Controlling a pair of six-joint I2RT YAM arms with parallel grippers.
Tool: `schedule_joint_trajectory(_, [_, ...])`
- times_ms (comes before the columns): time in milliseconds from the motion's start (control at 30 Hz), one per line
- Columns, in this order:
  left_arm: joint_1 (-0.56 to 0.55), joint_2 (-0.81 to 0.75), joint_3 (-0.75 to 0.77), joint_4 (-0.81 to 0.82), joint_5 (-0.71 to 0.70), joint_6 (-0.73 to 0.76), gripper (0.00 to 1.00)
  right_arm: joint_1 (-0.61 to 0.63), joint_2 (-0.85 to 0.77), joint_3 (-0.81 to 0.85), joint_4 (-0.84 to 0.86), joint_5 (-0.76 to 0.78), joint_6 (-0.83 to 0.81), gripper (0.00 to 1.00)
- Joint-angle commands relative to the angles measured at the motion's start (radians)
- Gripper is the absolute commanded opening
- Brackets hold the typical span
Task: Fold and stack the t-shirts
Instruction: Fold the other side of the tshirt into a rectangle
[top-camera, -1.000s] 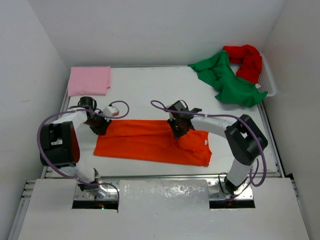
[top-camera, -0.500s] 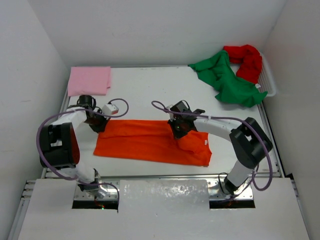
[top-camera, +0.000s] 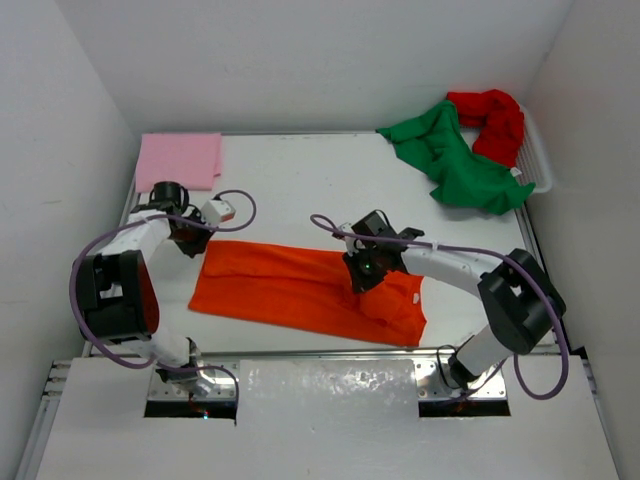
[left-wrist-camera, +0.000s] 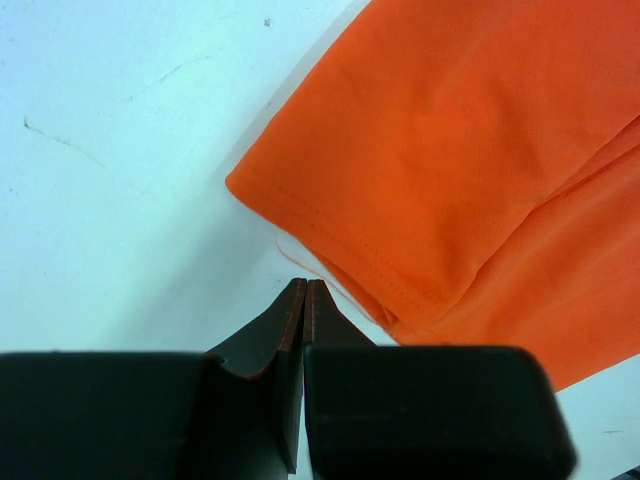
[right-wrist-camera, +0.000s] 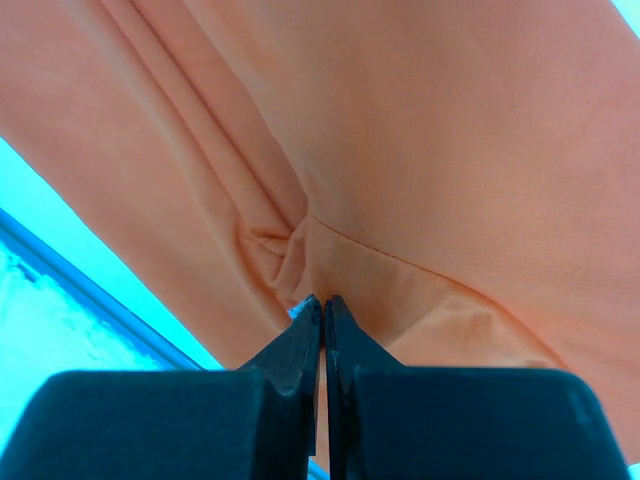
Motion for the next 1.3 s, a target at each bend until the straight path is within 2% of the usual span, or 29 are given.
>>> schedule_joint_trajectory(0, [0.009, -0.007, -0.009, -0.007, -0.001, 0.041, 0.0, -0.016, -0.032, -0.012, -0.006, -0.005, -0.042, 0.0])
schedule_joint_trajectory(33, [0.009, -0.005, -0.015, -0.01, 0.005, 0.047, 0.0, -0.016, -0.017, -0.01, -0.005, -0.002, -0.05, 0.0])
schedule_joint_trajectory(100, [0.008, -0.004, -0.035, 0.013, -0.003, 0.041, 0.0, -0.016, 0.008, -0.001, 0.014, -0.019, -0.056, 0.08])
schedule_joint_trajectory(200, [0.008, 0.009, -0.028, 0.027, -0.029, 0.016, 0.01, -0.015, 0.04, 0.019, 0.047, -0.068, -0.044, 0.34])
schedule_joint_trajectory(300, [0.008, -0.004, 0.01, 0.001, -0.004, -0.004, 0.15, -0.021, 0.027, 0.051, 0.041, -0.079, -0.058, 0.41])
schedule_joint_trajectory(367, [0.008, -0.032, 0.038, -0.049, 0.065, -0.014, 0.25, -0.036, -0.001, 0.07, 0.044, -0.091, -0.059, 0.47])
schedule_joint_trajectory(500, [-0.02, -0.076, 0.075, -0.12, 0.209, -0.037, 0.36, -0.171, -0.087, 0.045, 0.162, -0.191, 0.066, 0.48])
schedule_joint_trajectory(533, [-0.076, -0.08, 0.064, -0.125, 0.22, -0.045, 0.38, -0.182, -0.087, 0.044, 0.173, -0.183, 0.068, 0.48])
schedule_joint_trajectory(567, [-0.113, -0.086, 0.031, -0.107, 0.212, -0.071, 0.39, -0.186, -0.079, 0.062, 0.167, -0.157, 0.062, 0.46])
schedule_joint_trajectory(600, [-0.211, -0.088, 0.009, -0.085, 0.17, -0.095, 0.39, -0.186, -0.046, 0.077, 0.153, -0.133, 0.039, 0.46])
schedule_joint_trajectory(633, [-0.256, -0.091, -0.009, -0.052, 0.149, -0.123, 0.39, -0.188, -0.018, 0.097, 0.135, -0.102, 0.036, 0.45])
schedule_joint_trajectory(767, [-0.425, -0.079, -0.017, 0.105, 0.155, -0.295, 0.4, -0.217, 0.121, 0.169, 0.127, -0.152, 0.06, 0.42])
schedule_joint_trajectory(867, [-0.549, -0.044, 0.0, 0.151, 0.129, -0.326, 0.41, -0.231, 0.201, 0.183, 0.153, -0.14, 0.065, 0.45])
schedule_joint_trajectory(1000, [-0.737, 0.03, 0.003, 0.248, -0.013, -0.352, 0.41, -0.231, 0.269, 0.188, 0.181, -0.102, 0.039, 0.49])
schedule_joint_trajectory(1100, [-0.805, 0.082, 0.006, 0.329, -0.07, -0.352, 0.41, -0.229, 0.287, 0.189, 0.19, -0.062, 0.016, 0.48])
schedule_joint_trajectory(1267, [-0.865, 0.127, -0.011, 0.349, -0.095, -0.321, 0.41, -0.229, 0.289, 0.168, 0.189, -0.037, -0.016, 0.47])
